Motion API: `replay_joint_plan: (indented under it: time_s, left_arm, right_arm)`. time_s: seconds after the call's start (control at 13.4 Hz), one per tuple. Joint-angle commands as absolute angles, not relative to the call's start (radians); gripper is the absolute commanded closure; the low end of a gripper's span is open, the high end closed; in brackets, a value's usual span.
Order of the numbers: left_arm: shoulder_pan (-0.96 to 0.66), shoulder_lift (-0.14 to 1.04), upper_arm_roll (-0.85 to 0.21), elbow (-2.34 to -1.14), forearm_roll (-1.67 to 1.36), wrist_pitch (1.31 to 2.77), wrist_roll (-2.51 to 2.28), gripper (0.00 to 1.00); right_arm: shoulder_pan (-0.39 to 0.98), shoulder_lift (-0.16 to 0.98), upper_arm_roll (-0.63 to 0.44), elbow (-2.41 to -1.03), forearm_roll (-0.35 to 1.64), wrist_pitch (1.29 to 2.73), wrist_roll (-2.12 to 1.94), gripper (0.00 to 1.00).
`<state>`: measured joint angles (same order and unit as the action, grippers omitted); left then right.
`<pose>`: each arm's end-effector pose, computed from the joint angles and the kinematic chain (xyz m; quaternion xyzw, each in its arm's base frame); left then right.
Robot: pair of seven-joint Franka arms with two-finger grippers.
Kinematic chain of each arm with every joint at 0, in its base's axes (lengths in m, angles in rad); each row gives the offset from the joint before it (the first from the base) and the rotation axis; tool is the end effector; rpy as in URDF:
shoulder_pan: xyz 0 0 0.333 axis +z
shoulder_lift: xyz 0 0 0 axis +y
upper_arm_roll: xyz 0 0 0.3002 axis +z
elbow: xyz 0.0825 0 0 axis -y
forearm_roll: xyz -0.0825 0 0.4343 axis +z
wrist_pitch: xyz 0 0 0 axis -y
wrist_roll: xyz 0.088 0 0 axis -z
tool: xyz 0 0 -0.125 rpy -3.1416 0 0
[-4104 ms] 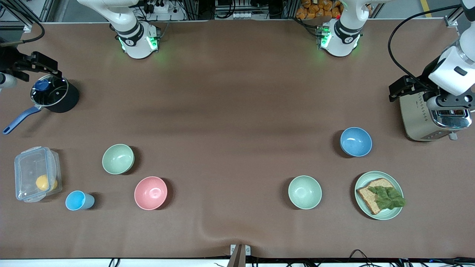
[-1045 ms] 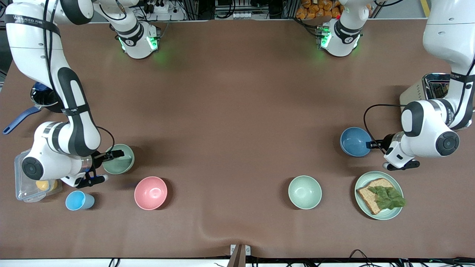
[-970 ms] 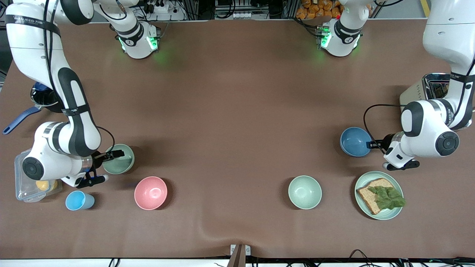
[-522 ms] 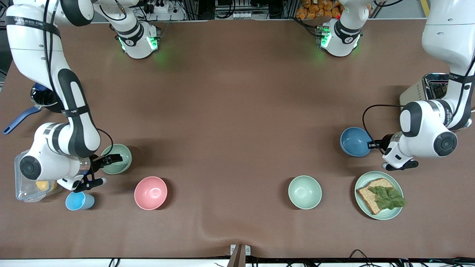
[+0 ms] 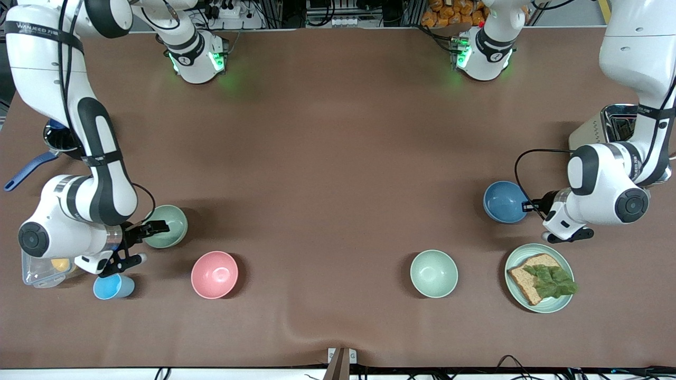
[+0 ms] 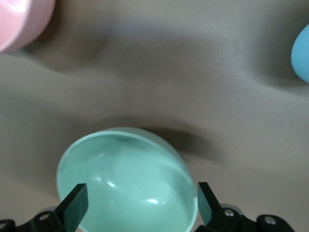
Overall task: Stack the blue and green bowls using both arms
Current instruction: 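Grip the blue bowl with the left gripper while the right gripper grips the green bowl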
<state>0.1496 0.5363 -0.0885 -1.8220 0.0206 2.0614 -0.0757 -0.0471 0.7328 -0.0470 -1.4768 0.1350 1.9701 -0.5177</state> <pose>0.6359 0.0402 0.1553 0.9870 0.0643 -0.1469 0.0139 0.7144 -0.0531 0.1667 -0.9756 -0.1798 0.1004 0.0760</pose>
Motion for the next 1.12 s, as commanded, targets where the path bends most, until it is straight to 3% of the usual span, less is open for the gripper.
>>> replay_joint_plan:
  time_s: [0.0,0.15,0.22,0.3,0.37,1.04]
  left_arm:
    - [0.147,0.543,-0.091,-1.819,0.02,2.071,-0.094,1.0]
    - [0.147,0.543,-0.091,-1.819,0.021,2.071,-0.092,1.0]
    - [0.147,0.543,-0.091,-1.819,0.021,2.071,-0.092,1.0]
    - [0.147,0.543,-0.091,-1.819,0.021,2.071,-0.092,1.0]
    - [0.147,0.543,-0.091,-1.819,0.021,2.071,-0.091,1.0]
    - [0.144,0.528,-0.106,-1.815,0.023,2.057,-0.091,1.0]
  right_arm:
    - [-0.083,0.77,-0.035,-1.468,0.15,2.002,-0.595,0.0]
    - [-0.092,0.776,-0.034,-1.471,0.153,2.0,-0.612,0.01]
    - [-0.091,0.776,-0.034,-1.471,0.156,1.993,-0.621,0.61]
    - [-0.092,0.776,-0.034,-1.471,0.156,1.991,-0.635,0.94]
    - [-0.095,0.776,-0.034,-1.474,0.158,1.99,-0.65,1.0]
    - [-0.084,0.759,-0.032,-1.463,0.164,1.915,-0.723,1.0]
